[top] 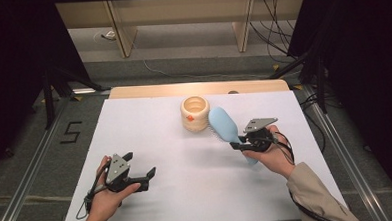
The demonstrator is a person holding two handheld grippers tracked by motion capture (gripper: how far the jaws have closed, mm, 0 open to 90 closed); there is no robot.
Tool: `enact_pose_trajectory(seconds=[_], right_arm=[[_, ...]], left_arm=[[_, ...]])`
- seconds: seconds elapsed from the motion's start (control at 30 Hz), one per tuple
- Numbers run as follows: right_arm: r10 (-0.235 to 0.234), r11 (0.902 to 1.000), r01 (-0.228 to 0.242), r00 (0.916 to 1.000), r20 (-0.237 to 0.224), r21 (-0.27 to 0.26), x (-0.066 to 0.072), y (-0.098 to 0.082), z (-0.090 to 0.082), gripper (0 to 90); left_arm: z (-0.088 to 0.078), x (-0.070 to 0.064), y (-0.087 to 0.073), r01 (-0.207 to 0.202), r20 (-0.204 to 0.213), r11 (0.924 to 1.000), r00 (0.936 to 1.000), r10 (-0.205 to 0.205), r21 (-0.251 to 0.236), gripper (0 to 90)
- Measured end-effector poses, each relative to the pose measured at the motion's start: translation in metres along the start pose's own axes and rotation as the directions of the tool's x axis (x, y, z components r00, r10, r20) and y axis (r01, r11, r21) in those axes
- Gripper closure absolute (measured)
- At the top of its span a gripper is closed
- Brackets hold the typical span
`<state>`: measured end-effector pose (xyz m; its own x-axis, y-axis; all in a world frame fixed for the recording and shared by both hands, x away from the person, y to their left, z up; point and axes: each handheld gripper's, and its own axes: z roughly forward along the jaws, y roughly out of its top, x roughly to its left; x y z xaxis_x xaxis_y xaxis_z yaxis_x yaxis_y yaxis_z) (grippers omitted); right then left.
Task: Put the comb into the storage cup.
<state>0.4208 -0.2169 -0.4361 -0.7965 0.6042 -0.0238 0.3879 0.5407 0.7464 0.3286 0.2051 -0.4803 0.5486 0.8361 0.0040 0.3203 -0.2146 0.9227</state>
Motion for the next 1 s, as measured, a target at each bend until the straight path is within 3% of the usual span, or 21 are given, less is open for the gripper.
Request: enact_pose_trajectory(seconds=[0.2,0.57,1.0], right_arm=[[0.044,0.998,-0.043,0.9987,0.025,-0.048,-0.0017,-0.0002,-0.0016,70.2],[0.071,0.9943,-0.068,0.9969,0.033,-0.083,-0.0029,-0.0012,-0.0015,70.2],[0.122,0.9827,-0.115,0.9918,0.039,-0.145,-0.0037,0.0002,-0.0027,70.2]], left_arm=[[-0.0001,0.0001,-0.0001,0.0,0.0,1.0,1.0,0.0,0.0,4.8],[0.0001,0.0001,0.0,0.0,0.0,1.0,1.0,0.0,0.0,4.8],[0.0,0.0,0.0002,-0.001,0.0,1.0,1.0,0.001,-0.001,4.8]])
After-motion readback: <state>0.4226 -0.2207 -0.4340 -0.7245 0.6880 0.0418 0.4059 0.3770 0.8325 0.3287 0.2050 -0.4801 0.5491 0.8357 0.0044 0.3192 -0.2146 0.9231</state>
